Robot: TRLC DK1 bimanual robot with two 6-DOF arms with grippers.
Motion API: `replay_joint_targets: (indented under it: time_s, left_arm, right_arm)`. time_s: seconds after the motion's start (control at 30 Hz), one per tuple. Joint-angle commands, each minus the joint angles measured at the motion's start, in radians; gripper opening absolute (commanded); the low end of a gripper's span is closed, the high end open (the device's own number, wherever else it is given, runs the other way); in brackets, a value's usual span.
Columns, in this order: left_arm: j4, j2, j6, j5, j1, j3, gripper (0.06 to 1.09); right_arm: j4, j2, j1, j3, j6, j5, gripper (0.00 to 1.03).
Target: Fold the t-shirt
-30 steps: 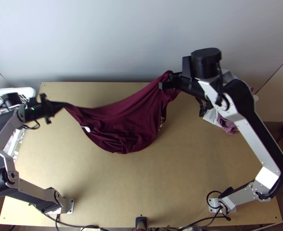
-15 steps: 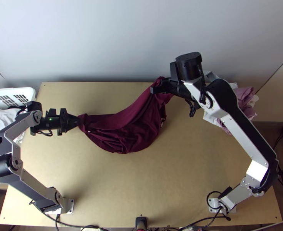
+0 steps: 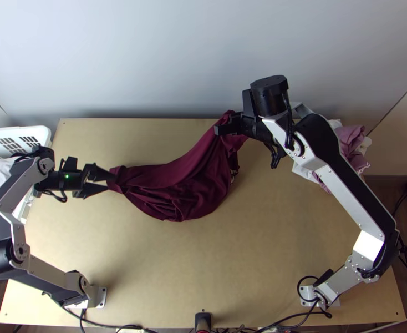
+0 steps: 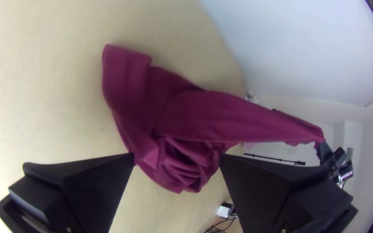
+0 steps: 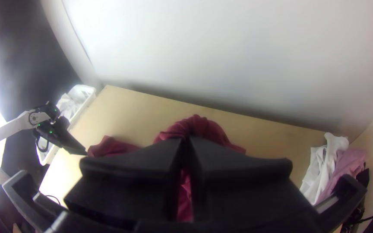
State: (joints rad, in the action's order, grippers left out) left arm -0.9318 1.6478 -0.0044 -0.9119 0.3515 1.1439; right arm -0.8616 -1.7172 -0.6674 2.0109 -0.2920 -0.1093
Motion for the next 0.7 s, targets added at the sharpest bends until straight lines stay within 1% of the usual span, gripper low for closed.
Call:
replay_joint_targets:
  time_s: [0.0, 0.1, 0.2, 0.3, 0.37, 0.4, 0.5, 0.57, 0.6, 0.67]
  left_arm:
    - [-0.136, -0.071, 0.193, 0.189, 0.000, -0.047, 1.02]
    - [-0.131, -0.117, 0.231, 0.274, 0.009, -0.072, 1.02]
    - [-0.142, -0.160, 0.279, 0.335, 0.046, -0.073, 1.02]
    - [-0.199, -0.246, 0.339, 0.340, 0.064, -0.087, 1.02]
    - [-0.200, -0.316, 0.337, 0.338, 0.032, -0.116, 1.02]
    - [-0.183, -0.352, 0.322, 0.340, 0.001, -0.134, 1.02]
    - [-0.078, -0.396, 0.199, 0.338, -0.089, -0.174, 1.02]
    - [-0.032, -0.381, 0.090, 0.340, -0.172, -0.182, 1.02]
    - [-0.021, -0.376, 0.057, 0.340, -0.218, -0.187, 1.02]
    - [0.064, -0.385, -0.049, 0.341, -0.304, -0.214, 1.02]
  right_arm:
    - [0.001, 0.001, 0.000, 0.008, 0.001, -0.001, 0.03]
    - [0.001, 0.007, -0.001, 0.008, 0.001, -0.001, 0.03]
    - [0.001, 0.016, -0.001, 0.008, 0.001, -0.001, 0.03]
    - [0.001, 0.025, 0.000, -0.001, 0.002, -0.001, 0.03]
    - [0.001, 0.028, 0.002, -0.006, 0.002, -0.001, 0.03]
    - [0.001, 0.028, 0.002, -0.006, 0.002, -0.001, 0.03]
    - [0.001, 0.027, 0.000, -0.006, 0.002, -0.001, 0.03]
    - [0.001, 0.027, -0.001, -0.006, 0.004, -0.001, 0.03]
    - [0.001, 0.025, -0.001, -0.006, 0.004, -0.001, 0.03]
    - [0.001, 0.025, -0.001, -0.008, 0.007, -0.001, 0.03]
